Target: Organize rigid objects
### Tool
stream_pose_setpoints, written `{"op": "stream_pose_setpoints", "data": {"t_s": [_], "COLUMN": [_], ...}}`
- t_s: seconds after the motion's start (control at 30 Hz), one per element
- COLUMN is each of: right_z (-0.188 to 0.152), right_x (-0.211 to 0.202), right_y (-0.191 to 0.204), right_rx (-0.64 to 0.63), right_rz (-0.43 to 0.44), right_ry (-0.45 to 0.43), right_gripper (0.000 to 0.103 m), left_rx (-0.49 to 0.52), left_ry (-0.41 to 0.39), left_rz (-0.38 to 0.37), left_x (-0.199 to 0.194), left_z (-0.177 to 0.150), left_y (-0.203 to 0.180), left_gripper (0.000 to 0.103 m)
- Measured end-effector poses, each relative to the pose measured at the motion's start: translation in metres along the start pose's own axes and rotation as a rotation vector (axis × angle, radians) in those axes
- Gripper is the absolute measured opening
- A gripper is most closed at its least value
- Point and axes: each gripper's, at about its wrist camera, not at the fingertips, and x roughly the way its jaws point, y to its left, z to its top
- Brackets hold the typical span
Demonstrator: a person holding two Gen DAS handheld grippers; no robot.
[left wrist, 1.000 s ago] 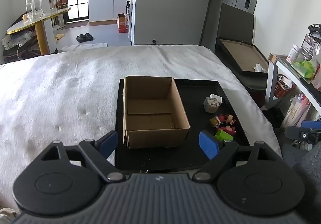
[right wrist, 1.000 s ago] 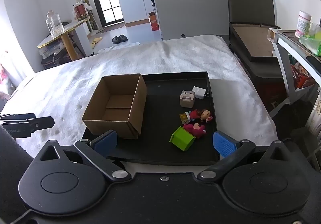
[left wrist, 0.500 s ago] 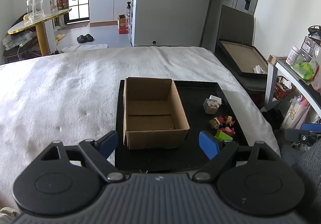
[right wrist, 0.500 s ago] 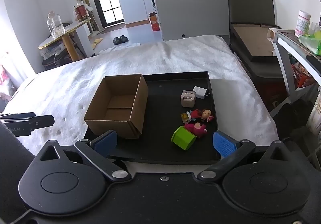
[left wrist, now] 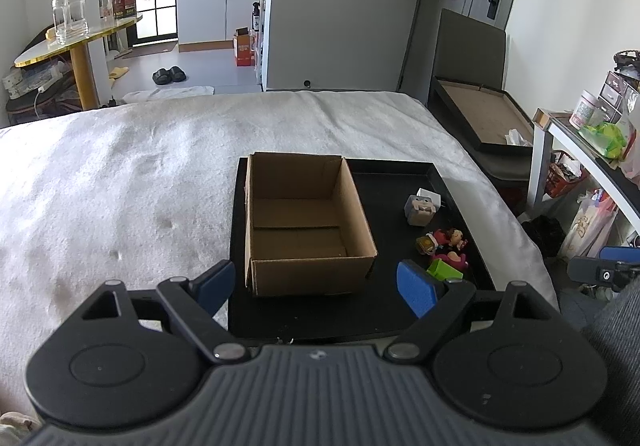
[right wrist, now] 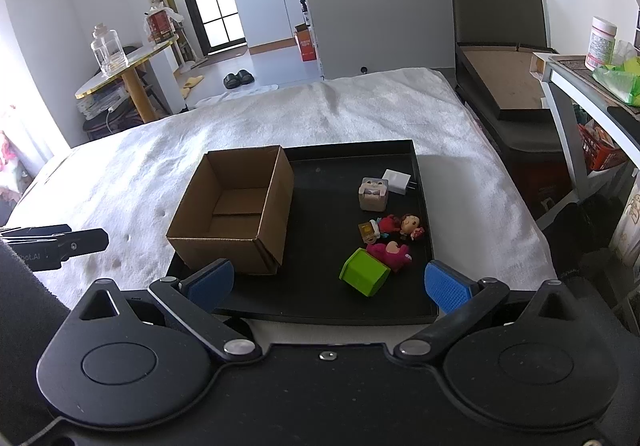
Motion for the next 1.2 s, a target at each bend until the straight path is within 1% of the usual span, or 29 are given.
{"op": "stream_pose_setpoints", "data": {"t_s": [0.3,0.4,0.7,1.2], "right_z": [-0.0011,0.0001,0.0015,0.0024], "right_x": [0.0,0.0005,-0.0007,-0.0001], "right_y": [-0.0005,-0.0021,-0.0031,-0.0059], "right_rx": [0.007,0.028,0.028,0.025], "right_rz": [-0.011,0.013,-0.003,-0.006], "right_ry": [0.001,0.009,-0.013,-0.012], "right_gripper": [0.103,0.103,0.103,0.103], "left_rx": [-0.004,-0.005,-0.004,-0.003], "left_ry": [-0.003,-0.001,-0.001,-0.001], "left_rz": [-0.007,-0.009,-0.006,-0.005], "left_x": [0.0005,0.0006,-0.0002,-0.0006], "left_z": [-0.0009,-0.0009,-0.0016,-0.0011], "left_y": [0.002,0.002,0.0015,0.0018], "left_gripper": [0.087,0.087,0.087,0.087]}}
